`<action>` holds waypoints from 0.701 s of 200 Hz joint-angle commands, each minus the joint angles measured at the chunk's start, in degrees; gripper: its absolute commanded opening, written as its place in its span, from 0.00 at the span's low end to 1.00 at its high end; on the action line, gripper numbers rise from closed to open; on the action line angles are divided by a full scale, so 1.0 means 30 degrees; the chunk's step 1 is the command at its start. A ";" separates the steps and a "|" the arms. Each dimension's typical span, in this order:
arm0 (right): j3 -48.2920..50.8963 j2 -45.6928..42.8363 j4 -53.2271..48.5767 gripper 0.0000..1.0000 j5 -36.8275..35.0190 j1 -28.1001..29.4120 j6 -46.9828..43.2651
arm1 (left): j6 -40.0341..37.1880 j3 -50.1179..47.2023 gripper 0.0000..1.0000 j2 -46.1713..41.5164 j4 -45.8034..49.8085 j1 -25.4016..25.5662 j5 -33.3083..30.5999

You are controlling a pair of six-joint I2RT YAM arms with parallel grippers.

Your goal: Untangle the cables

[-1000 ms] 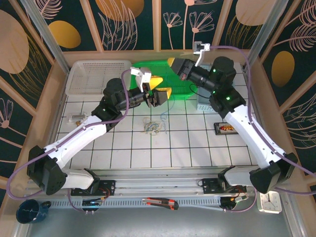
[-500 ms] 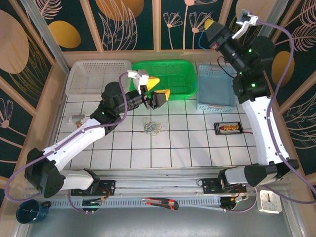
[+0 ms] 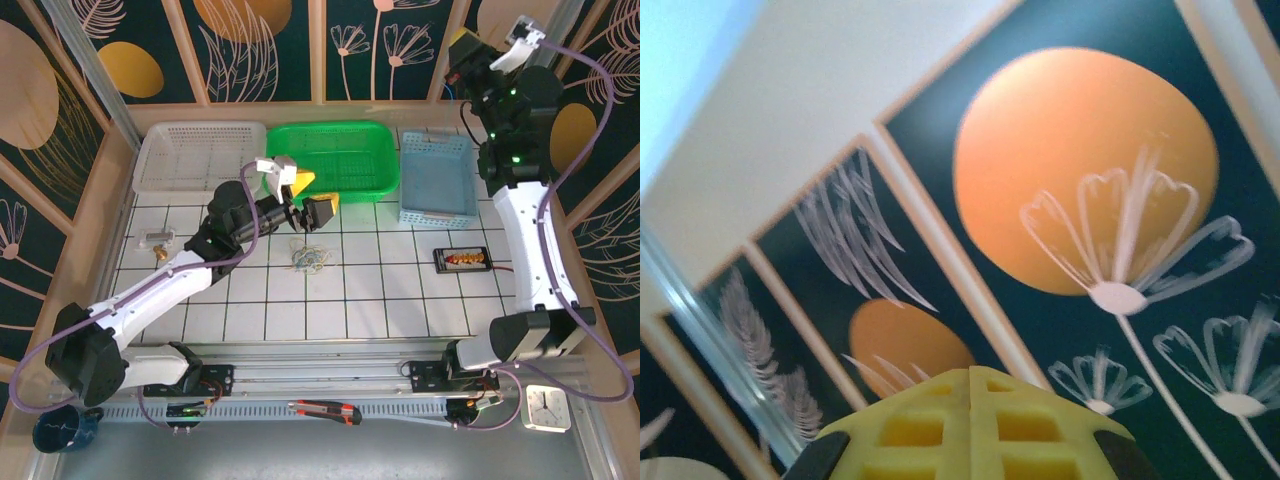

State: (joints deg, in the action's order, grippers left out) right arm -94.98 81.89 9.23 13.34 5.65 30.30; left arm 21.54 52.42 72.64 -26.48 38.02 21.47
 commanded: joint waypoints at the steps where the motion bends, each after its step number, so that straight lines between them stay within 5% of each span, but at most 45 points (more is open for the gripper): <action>1: 0.2141 -0.0274 0.1506 0.00 -0.1789 -0.0289 -0.1186 | 0.0628 -0.0653 0.94 -0.0698 -0.1340 0.0030 -0.0433; 40: 0.2238 0.0108 0.1732 0.00 -0.1681 -0.1184 -0.0990 | 0.0657 -0.1239 0.95 -0.1120 -0.1259 0.0027 -0.0868; 140: -0.5387 0.2878 0.0149 0.00 -0.1342 -0.2471 -0.1157 | 0.0936 -0.1582 0.95 -0.0726 -0.1610 0.0033 -0.1094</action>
State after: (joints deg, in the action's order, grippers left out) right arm -106.59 88.29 10.07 9.91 -0.73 28.36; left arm 23.70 47.77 70.13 -28.53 38.02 18.76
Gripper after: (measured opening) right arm 0.041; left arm 0.951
